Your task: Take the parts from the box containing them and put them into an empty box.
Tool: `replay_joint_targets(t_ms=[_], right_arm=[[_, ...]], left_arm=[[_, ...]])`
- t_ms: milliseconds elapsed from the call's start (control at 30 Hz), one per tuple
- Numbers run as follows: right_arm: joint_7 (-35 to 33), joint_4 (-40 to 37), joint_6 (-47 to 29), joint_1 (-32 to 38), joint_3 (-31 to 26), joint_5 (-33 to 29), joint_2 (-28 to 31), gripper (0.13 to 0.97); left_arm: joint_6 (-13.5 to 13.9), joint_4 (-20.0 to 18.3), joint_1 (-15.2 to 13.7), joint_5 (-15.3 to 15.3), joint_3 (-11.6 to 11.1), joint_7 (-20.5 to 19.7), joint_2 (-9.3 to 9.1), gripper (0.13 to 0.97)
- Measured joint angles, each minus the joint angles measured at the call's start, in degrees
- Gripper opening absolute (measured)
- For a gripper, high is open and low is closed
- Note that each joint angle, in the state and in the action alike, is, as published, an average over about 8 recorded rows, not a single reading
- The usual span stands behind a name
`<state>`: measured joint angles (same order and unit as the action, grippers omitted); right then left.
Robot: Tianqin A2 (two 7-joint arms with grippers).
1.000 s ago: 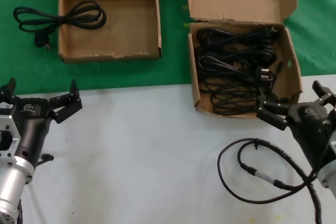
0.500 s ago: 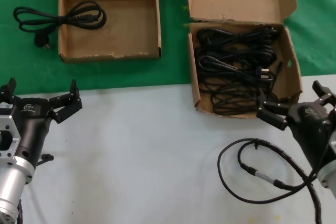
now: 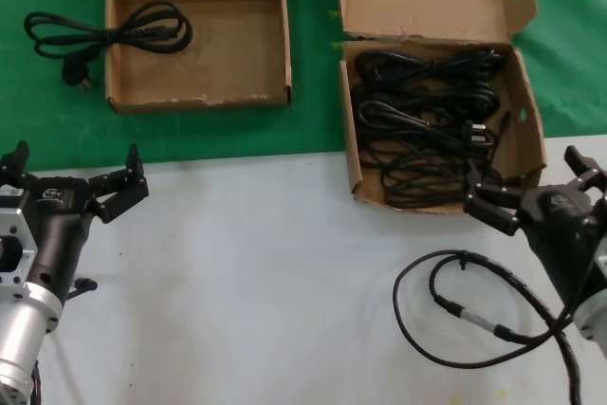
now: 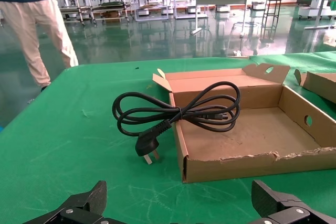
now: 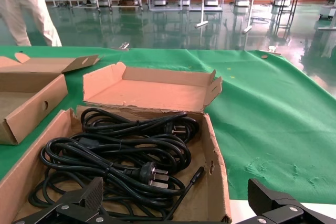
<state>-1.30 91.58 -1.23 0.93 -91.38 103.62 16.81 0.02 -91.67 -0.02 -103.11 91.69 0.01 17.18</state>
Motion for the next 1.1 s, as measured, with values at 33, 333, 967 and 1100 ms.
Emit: replay_joint_targets(t_ms=[33, 333, 967, 1100], right_arm=[[0.0, 0.0, 0.0, 0.0, 0.0, 0.0, 0.0, 0.966], [0.0, 0.0, 0.0, 0.0, 0.0, 0.0, 0.0, 0.966], [0.0, 0.0, 0.0, 0.0, 0.0, 0.0, 0.0, 0.966], [0.0, 0.0, 0.0, 0.0, 0.0, 0.0, 0.0, 0.966]], left_arm=[[0.0, 0.0, 0.0, 0.0, 0.0, 0.0, 0.0, 0.966], [0.0, 0.0, 0.0, 0.0, 0.0, 0.0, 0.0, 0.966], [0.0, 0.0, 0.0, 0.0, 0.0, 0.0, 0.0, 0.966], [0.0, 0.0, 0.0, 0.0, 0.0, 0.0, 0.0, 0.966]])
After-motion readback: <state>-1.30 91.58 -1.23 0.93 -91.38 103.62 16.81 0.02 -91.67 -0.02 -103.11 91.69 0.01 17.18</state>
